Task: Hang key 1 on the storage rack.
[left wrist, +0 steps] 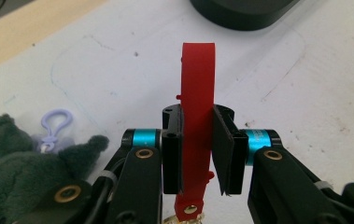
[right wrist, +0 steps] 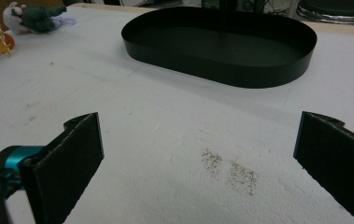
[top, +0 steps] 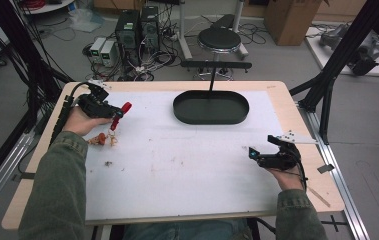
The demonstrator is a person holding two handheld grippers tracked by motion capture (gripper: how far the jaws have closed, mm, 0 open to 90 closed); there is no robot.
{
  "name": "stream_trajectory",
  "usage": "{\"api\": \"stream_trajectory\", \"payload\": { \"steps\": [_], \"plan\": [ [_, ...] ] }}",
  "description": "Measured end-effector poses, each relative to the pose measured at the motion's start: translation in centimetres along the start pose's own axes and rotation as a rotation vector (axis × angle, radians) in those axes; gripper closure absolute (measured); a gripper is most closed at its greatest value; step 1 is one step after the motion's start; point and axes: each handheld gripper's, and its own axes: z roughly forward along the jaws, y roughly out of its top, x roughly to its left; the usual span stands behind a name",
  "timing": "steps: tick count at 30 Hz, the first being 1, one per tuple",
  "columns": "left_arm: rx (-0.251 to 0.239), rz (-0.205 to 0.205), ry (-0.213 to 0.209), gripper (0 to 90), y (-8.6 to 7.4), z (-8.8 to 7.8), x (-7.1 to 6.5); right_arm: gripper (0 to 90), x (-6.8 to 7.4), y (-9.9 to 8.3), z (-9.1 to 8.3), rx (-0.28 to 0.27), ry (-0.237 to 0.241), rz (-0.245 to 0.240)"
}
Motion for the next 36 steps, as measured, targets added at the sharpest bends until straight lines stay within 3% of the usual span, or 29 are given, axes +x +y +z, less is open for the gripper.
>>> {"api": "stream_trajectory", "payload": {
  "steps": [4,9,15,17,23,32,36],
  "plan": [
    [-0.032,0.021,-0.003,74.6,1.2,-1.4,-0.7,0.5,0.0,0.1,0.0,0.005,0.011,0.009],
    [-0.108,0.048,-0.006,74.6,2.8,-3.5,-1.6,0.5,0.1,0.3,0.0,-0.008,0.041,0.032],
    [-0.171,0.059,-0.009,74.6,5.1,-5.6,-2.3,0.5,0.1,0.2,0.2,0.007,0.041,0.020],
    [-0.179,0.064,-0.020,74.6,5.6,-6.0,-2.6,0.5,0.0,0.2,0.4,0.022,0.042,0.035],
    [-0.185,0.091,0.000,74.6,7.0,-7.3,-3.3,0.5,-0.1,0.4,0.4,0.014,0.046,0.039],
    [-0.202,0.125,0.017,74.6,9.2,-6.9,-4.5,0.5,-0.2,0.4,0.5,0.018,0.047,0.035],
    [-0.215,0.141,0.006,74.6,10.7,-6.6,-5.1,0.5,-0.2,0.5,0.6,0.017,0.050,0.032]
  ]
}}
